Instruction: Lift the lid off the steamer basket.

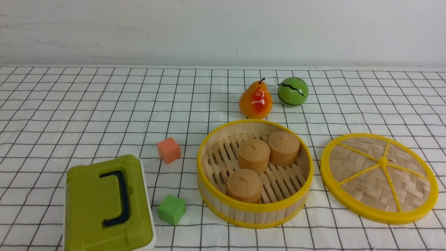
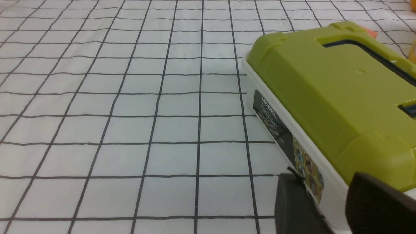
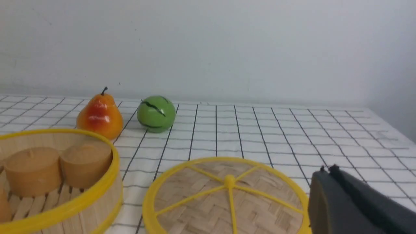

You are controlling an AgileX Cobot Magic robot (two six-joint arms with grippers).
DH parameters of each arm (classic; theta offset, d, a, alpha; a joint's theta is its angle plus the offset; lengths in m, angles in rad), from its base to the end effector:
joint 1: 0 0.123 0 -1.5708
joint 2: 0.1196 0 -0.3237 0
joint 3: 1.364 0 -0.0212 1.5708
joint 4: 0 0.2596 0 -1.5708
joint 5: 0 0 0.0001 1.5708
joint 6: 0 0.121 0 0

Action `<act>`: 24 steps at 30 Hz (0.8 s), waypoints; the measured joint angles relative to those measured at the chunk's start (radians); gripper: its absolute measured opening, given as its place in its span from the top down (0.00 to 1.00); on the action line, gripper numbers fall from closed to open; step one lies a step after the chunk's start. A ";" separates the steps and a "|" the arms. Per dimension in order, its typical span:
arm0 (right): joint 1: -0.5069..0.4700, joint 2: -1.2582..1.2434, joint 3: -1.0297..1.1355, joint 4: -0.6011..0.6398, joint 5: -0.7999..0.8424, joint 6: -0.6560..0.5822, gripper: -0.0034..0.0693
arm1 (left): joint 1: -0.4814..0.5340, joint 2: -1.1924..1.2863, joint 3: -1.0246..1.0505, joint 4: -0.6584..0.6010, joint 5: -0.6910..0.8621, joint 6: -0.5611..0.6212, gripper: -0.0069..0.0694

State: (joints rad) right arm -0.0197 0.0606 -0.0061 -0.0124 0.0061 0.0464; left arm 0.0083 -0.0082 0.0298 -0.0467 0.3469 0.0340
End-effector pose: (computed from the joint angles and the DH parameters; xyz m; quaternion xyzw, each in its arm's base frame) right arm 0.0613 -0.0012 0.2138 0.0188 0.6974 0.0051 0.7164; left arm 0.0522 -0.0015 0.1635 -0.0025 0.7991 -0.0068 0.6011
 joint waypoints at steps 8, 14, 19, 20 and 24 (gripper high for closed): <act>0.000 -0.071 0.033 0.001 0.208 0.021 0.98 | 0.000 0.000 0.000 0.000 0.000 0.000 0.60; 0.000 -0.071 0.033 -0.002 0.313 0.024 0.98 | 0.000 0.000 0.000 0.000 0.000 0.000 0.60; 0.000 -0.071 0.029 -0.003 0.360 0.025 0.98 | 0.000 0.000 0.000 0.000 0.000 0.000 0.60; 0.000 -0.071 0.029 -0.003 0.362 0.025 0.98 | 0.000 0.000 0.000 0.000 0.000 0.000 0.60; 0.000 -0.071 0.026 -0.003 0.374 0.025 0.98 | 0.000 0.000 0.000 0.000 0.000 0.000 0.60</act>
State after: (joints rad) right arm -0.0197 -0.0108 0.0195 -0.0149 0.3804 0.0709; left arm 0.0083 -0.0082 0.0298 -0.0467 0.3469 0.0340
